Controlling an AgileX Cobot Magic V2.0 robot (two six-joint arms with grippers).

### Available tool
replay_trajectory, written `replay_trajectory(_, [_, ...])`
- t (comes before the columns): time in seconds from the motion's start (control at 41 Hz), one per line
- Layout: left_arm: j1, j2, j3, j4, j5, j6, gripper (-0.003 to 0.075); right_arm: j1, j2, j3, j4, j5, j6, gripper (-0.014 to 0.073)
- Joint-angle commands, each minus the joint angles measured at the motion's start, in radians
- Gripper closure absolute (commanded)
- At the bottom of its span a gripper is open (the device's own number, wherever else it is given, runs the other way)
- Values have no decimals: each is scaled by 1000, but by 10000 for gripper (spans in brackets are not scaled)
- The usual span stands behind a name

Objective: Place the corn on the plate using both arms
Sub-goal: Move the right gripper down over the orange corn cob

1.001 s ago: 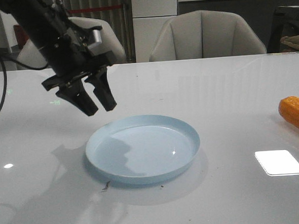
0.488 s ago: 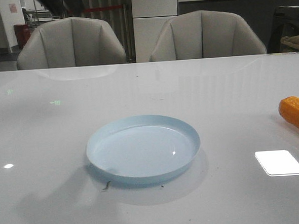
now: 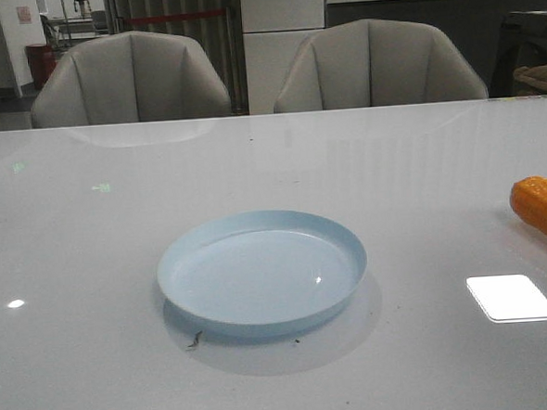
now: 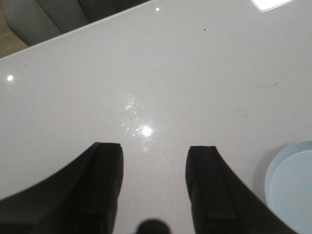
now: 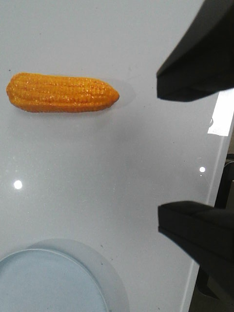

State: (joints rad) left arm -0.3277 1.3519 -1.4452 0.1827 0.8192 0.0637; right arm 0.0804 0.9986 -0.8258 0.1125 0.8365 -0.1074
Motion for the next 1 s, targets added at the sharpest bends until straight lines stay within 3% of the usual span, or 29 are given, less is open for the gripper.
replay_trajectory(0.0, [-7,-159,179,31,-219,-46,342,-2,-8,-34,-2,-37,2,50])
replay_trajectory(0.171, [15,-370,507,39,-397,-64,342,-2,-8,-34,-2,-37,5,50])
replay_trajectory(0.342, [84,-525,683,39,-396,-214,342,-6,20,-40,-29,-93,41,52])
replay_trajectory(0.513, [101,-604,710,78,-360,-216,342,-36,134,-77,-49,-79,41,52])
replay_trajectory(0.659, [101,-614,710,95,-322,-216,342,-67,260,-121,-97,-152,41,52])
replay_trajectory(0.977, [101,-614,710,95,-253,-216,342,-115,523,-303,-113,-185,32,52])
